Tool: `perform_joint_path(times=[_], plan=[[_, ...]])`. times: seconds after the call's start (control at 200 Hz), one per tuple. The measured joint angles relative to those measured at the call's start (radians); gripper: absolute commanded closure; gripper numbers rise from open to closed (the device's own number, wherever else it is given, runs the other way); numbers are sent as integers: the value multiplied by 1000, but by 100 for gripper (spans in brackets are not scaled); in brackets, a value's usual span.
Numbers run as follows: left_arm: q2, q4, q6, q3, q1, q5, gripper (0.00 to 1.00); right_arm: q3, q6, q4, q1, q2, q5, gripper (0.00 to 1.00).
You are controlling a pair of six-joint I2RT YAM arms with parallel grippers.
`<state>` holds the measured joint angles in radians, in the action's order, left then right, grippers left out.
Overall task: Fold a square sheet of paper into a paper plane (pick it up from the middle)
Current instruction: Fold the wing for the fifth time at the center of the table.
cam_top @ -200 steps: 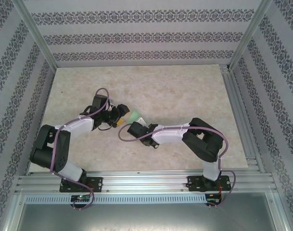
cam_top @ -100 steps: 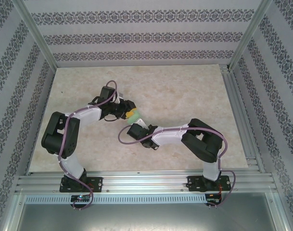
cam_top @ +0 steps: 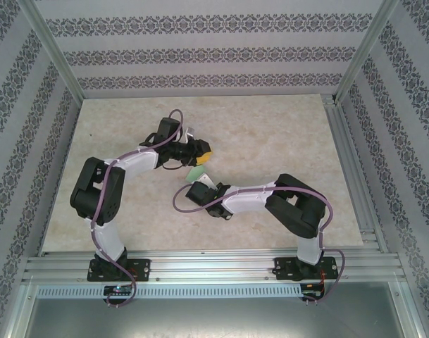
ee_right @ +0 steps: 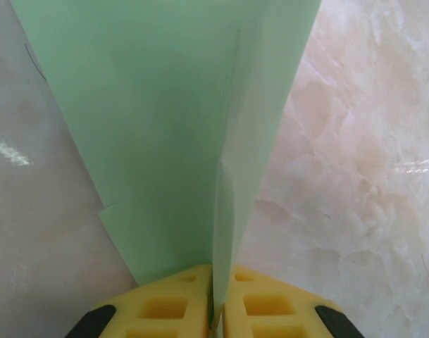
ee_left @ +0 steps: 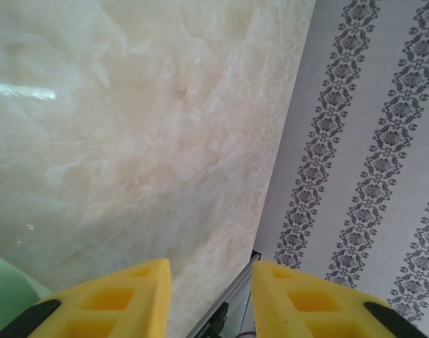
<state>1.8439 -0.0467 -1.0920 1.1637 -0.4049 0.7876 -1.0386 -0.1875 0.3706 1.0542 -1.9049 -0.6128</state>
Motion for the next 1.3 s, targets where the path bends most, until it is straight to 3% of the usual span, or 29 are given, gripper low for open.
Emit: perform_joint_path(times=[0.445, 0.854, 1.089, 1.299], plan=[[96, -178, 102, 13, -58, -25, 74, 0, 0, 1, 6, -3, -19, 84], [96, -261, 188, 10, -55, -110, 77, -2, 8, 16, 6, 8, -31, 64], [112, -267, 218, 9, -56, -127, 77, 0, 23, 19, 11, 88, 142, 57], [130, -281, 236, 9, -56, -143, 78, 59, -31, 10, -29, 280, 361, 57]])
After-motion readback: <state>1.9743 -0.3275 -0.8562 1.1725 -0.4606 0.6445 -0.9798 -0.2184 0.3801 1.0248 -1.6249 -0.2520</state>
